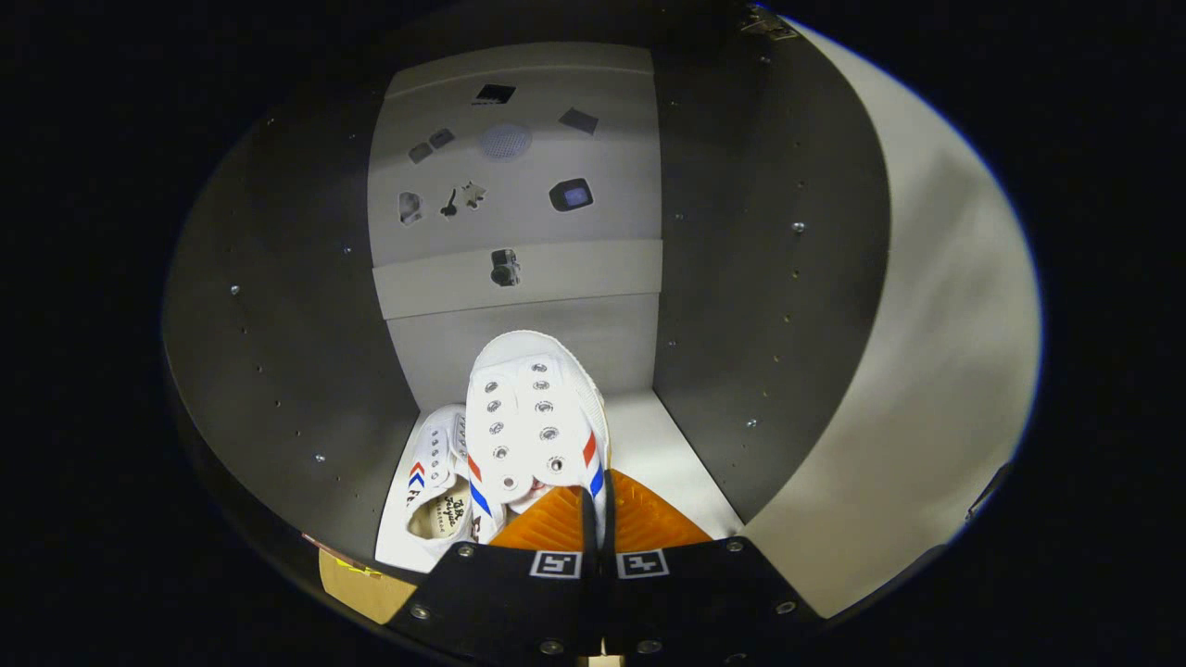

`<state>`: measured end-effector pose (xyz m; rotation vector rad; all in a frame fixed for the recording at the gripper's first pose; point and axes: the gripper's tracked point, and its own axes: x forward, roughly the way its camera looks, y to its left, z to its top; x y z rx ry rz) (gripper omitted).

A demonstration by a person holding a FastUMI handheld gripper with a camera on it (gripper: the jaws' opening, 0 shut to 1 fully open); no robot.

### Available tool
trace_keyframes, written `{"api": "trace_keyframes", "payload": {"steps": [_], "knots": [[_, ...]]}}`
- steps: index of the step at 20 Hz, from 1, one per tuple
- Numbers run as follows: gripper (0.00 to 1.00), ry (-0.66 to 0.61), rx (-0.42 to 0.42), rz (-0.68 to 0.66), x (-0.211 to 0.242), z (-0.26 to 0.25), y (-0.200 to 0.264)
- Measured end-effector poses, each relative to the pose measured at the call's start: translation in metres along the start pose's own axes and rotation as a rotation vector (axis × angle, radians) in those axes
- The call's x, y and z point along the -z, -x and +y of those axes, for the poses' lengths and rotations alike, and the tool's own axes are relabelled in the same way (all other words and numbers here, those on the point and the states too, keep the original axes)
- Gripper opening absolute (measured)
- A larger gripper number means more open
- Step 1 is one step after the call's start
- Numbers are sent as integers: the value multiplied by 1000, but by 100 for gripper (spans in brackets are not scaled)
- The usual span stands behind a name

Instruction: Open the shoe cabinet door, grab the shoes and put them into the shoe cabinet, then close the shoe cabinet door.

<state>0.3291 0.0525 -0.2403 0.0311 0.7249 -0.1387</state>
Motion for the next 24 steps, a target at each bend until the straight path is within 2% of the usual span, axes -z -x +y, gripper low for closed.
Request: {"api": "trace_keyframes", "payload": {"steps": [10, 17, 19, 21, 22, 24], "knots": [[0, 12, 17, 131, 31, 6, -71], [0, -1, 3, 200, 44, 10, -97], [1, -22, -26, 224, 46, 15, -103], [9, -25, -41, 243, 50, 16, -104], [17, -22, -48, 241, 50, 18, -102], [25, 7, -39, 202, 43, 16, -99]]}}
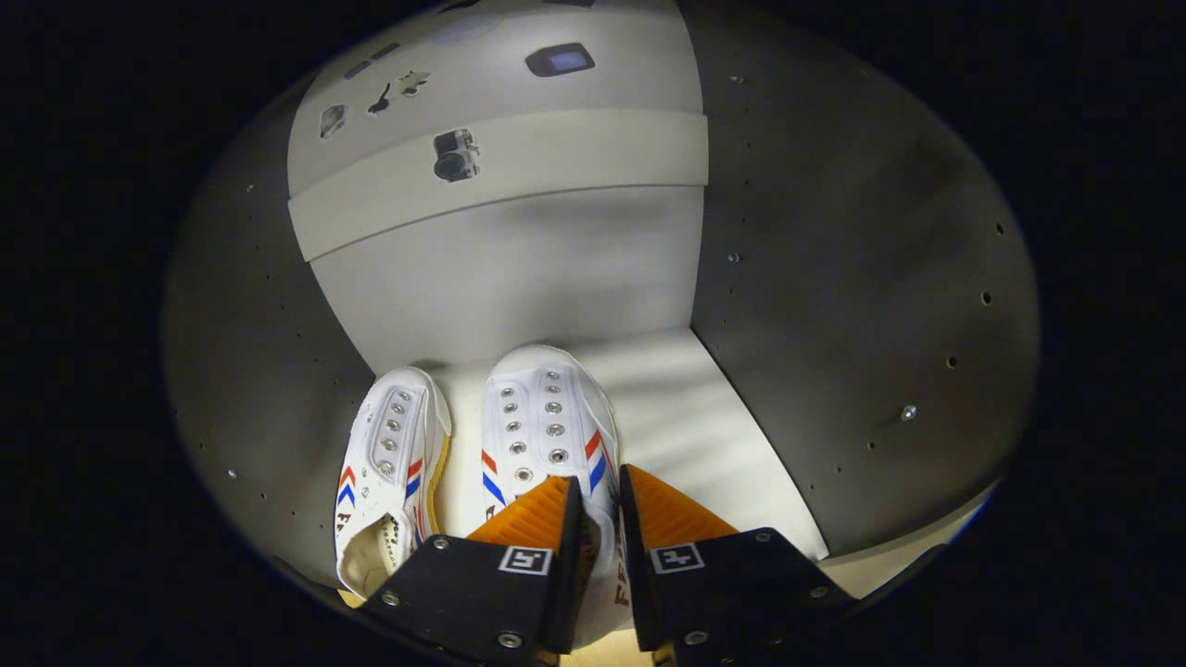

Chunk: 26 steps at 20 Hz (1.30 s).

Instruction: Open the shoe cabinet door, grab the shoes and put them into the shoe cabinet, then close the shoe cabinet door.

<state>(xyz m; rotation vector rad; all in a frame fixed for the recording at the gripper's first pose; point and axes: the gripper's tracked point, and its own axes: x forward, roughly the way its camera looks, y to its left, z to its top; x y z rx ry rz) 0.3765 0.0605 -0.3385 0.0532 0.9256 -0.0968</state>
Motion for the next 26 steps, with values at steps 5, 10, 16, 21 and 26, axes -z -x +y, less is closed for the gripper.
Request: {"api": "trace_keyframes", "payload": {"steps": [5, 10, 16, 21, 26], "knots": [[51, 113, -57, -82, -3, 8, 33], [65, 142, -123, -189, -8, 9, 94], [73, 199, -249, -287, 17, 17, 184], [82, 238, -346, -347, 58, 15, 262], [90, 215, -414, -411, 84, -7, 333]]}}
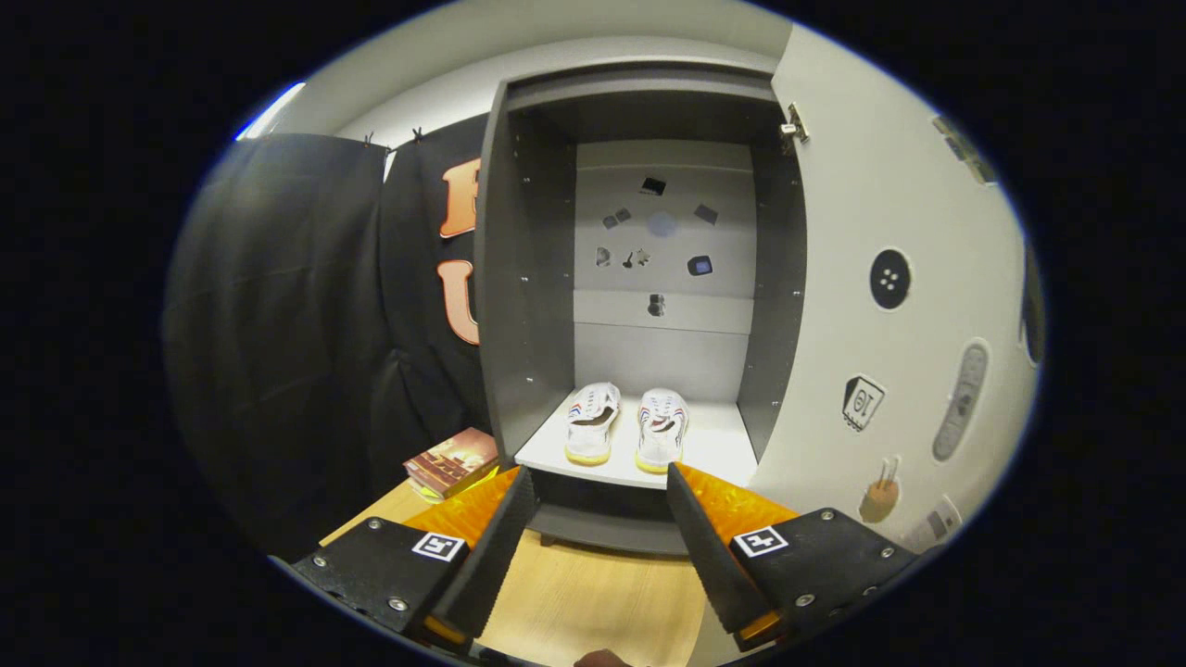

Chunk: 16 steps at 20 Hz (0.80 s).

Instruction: Open the shoe cabinet door, grab the shoes and put them into the shoe cabinet, then close the shoe cabinet door.

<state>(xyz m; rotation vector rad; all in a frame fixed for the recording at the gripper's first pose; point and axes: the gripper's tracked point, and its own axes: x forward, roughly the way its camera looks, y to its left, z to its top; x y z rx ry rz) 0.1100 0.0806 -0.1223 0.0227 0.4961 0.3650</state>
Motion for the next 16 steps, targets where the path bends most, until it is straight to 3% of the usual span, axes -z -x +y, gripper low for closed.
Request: {"api": "trace_keyframes", "payload": {"steps": [6, 11, 16], "knots": [[93, 57, 38, -79, -9, -31, 83], [92, 44, -35, -69, 7, -40, 149], [92, 3, -18, -85, 12, -75, 184]]}}
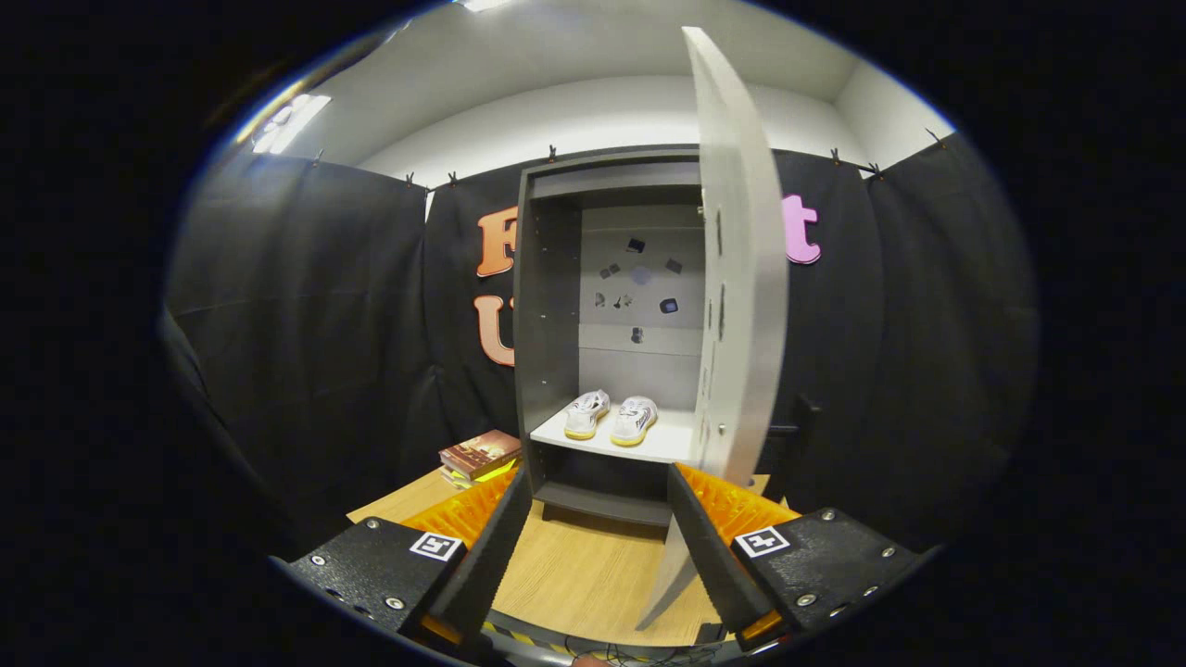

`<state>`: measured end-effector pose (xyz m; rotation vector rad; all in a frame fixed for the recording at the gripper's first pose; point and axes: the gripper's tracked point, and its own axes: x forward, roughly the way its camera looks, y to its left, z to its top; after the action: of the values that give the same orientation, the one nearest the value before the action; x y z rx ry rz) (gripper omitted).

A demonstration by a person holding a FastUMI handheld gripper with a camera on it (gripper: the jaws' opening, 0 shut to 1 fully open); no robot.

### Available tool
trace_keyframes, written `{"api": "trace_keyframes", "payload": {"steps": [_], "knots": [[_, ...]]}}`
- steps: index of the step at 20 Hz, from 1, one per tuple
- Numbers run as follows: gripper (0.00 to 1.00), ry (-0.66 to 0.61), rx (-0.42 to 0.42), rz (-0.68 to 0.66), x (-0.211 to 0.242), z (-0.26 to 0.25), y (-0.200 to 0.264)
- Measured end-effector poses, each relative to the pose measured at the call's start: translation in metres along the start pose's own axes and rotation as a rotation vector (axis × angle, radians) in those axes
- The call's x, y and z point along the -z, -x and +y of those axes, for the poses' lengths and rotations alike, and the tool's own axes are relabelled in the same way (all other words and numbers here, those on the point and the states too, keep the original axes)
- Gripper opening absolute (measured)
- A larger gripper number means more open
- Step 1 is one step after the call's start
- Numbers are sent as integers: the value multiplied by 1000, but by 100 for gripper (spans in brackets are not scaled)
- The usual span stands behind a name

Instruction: Open the shoe cabinet door, grab the shoes and put them into the shoe cabinet, then close the shoe cabinet door.

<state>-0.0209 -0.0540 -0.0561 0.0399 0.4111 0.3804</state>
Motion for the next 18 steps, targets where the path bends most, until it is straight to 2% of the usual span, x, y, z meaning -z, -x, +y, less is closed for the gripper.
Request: {"api": "trace_keyframes", "payload": {"steps": [6, 10, 16, 18], "knots": [[91, -62, -14, -47, 0, -38, 25], [91, -101, 45, -51, 9, -93, 22], [91, -162, 11, -34, 22, -128, 13], [92, -182, -27, -20, 24, -131, 3]]}}
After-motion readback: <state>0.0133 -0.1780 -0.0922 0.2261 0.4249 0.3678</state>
